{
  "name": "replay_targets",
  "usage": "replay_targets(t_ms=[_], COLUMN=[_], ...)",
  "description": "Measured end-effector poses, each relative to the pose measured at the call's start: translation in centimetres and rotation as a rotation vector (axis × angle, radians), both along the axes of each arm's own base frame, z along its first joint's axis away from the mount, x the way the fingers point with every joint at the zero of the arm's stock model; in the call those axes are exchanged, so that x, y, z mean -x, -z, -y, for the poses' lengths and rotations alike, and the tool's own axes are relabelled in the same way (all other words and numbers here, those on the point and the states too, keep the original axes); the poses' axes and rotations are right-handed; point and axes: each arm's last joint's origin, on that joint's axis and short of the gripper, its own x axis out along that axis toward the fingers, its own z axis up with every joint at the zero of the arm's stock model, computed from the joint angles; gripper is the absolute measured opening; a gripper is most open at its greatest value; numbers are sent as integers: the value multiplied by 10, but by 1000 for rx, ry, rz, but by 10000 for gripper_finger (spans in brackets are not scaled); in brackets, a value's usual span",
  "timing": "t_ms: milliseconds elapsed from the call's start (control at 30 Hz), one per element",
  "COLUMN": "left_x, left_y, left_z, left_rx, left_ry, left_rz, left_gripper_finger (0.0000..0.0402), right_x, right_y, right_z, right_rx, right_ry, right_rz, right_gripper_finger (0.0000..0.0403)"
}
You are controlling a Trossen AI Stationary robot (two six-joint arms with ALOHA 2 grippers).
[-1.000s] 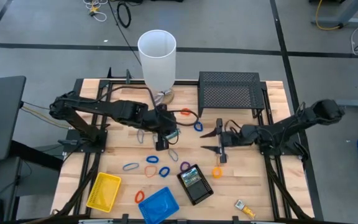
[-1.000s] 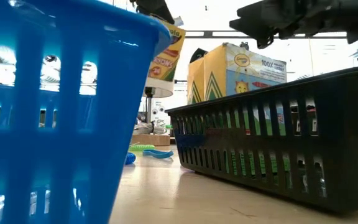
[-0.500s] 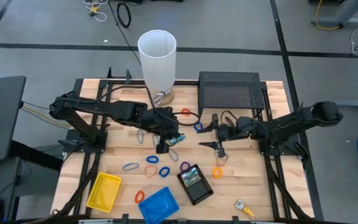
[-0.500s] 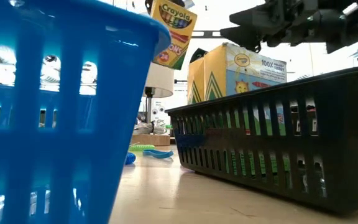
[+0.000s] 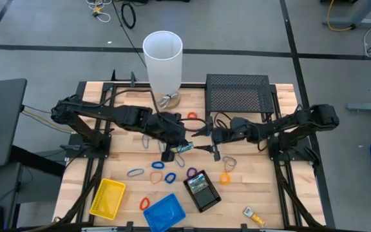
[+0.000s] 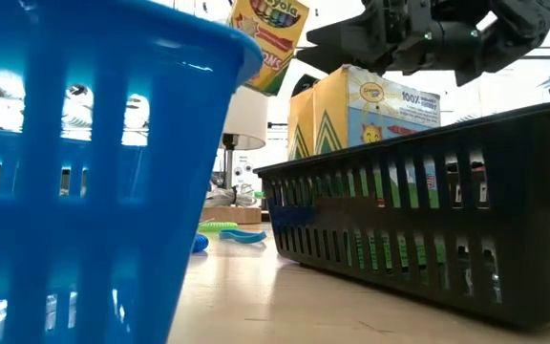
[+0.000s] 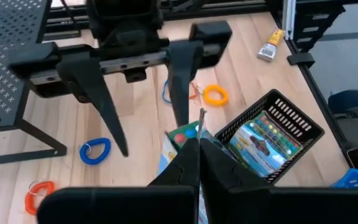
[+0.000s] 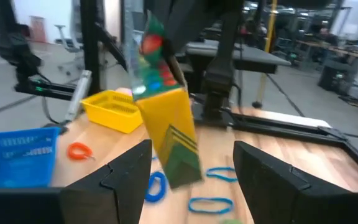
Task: Pick & Place Office Desk Supplies
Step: Put the yellow crayon box into the black bin
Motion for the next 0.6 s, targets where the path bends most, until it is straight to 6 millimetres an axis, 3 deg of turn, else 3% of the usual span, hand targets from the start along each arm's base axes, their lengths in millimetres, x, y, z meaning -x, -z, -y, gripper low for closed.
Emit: replay_targets(t_ms=[600], left_x=[-3], left_y=[-4], left_z=[0], left_rx=[-20], left_ry=[45], left_rz=[58], left_gripper_finger=[1], right_x=[-6], right_y=[-7], right_z=[-1], right_rx=[-6], right_ry=[-80], right_rz=[4], right_gripper_finger=[236])
